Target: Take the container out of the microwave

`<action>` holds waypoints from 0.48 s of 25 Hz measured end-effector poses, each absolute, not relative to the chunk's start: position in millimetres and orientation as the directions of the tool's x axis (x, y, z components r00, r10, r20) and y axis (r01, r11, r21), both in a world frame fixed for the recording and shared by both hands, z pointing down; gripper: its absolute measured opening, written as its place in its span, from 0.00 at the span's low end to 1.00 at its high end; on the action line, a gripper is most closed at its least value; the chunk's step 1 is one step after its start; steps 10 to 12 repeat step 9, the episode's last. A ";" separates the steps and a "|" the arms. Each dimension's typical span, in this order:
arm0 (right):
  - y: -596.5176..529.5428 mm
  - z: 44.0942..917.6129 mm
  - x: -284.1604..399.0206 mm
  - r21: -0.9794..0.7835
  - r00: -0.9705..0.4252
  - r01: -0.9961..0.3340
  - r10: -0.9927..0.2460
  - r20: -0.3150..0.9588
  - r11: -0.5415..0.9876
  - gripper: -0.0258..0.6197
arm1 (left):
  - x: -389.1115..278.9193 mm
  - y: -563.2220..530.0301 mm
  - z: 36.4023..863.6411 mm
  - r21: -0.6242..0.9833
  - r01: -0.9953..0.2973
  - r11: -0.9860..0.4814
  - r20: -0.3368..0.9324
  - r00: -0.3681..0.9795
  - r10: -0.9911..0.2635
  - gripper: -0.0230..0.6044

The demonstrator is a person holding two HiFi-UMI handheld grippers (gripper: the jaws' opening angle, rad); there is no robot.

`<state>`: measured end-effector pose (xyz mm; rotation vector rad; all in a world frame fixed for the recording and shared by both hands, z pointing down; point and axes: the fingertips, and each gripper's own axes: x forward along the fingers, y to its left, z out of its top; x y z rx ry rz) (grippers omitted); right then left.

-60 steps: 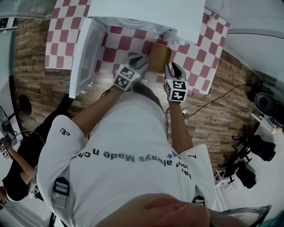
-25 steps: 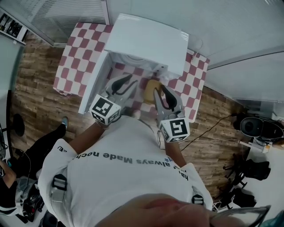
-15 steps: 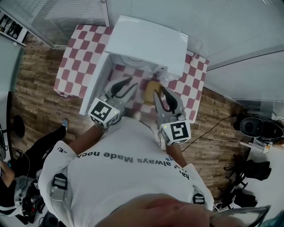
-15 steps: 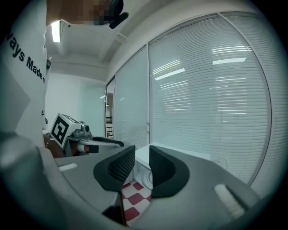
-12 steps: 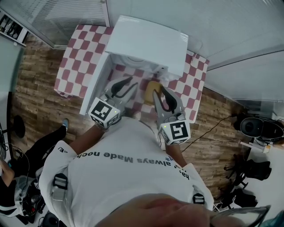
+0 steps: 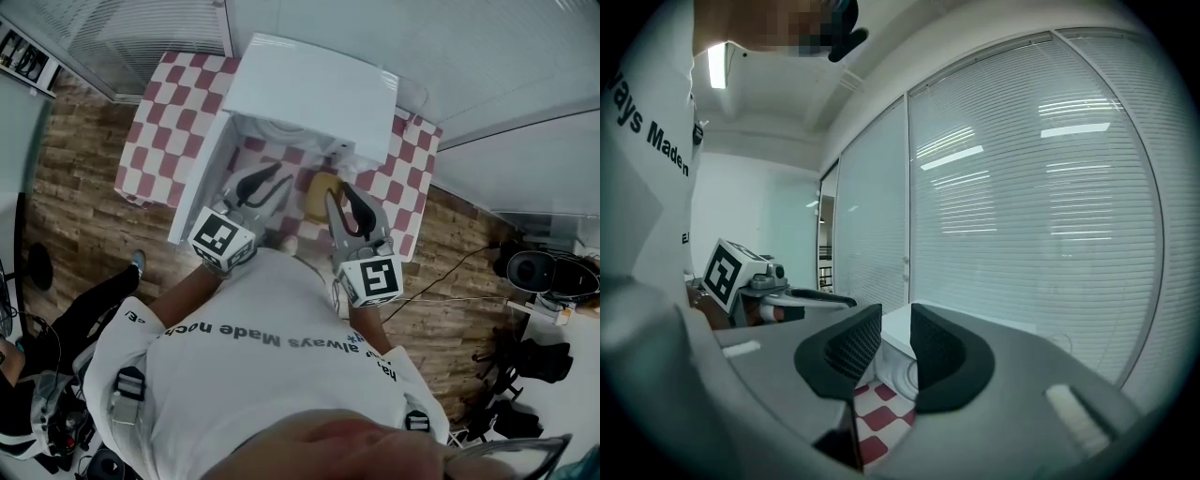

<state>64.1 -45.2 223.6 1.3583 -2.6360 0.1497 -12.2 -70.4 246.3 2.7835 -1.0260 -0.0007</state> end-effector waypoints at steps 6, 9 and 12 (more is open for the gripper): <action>-47.0 222.8 66.1 -0.013 -0.572 -0.814 -0.798 0.191 0.581 0.19 | -9.7 -72.1 247.4 0.161 -0.645 -0.747 0.066 0.762 -0.644 0.21; -48.1 224.1 67.9 -0.021 -0.575 -0.813 -0.796 0.191 0.582 0.19 | -7.4 -73.5 249.4 0.164 -0.646 -0.745 0.070 0.761 -0.645 0.21; -48.1 224.1 67.9 -0.021 -0.575 -0.813 -0.796 0.191 0.582 0.19 | -7.4 -73.5 249.4 0.164 -0.646 -0.745 0.070 0.761 -0.645 0.21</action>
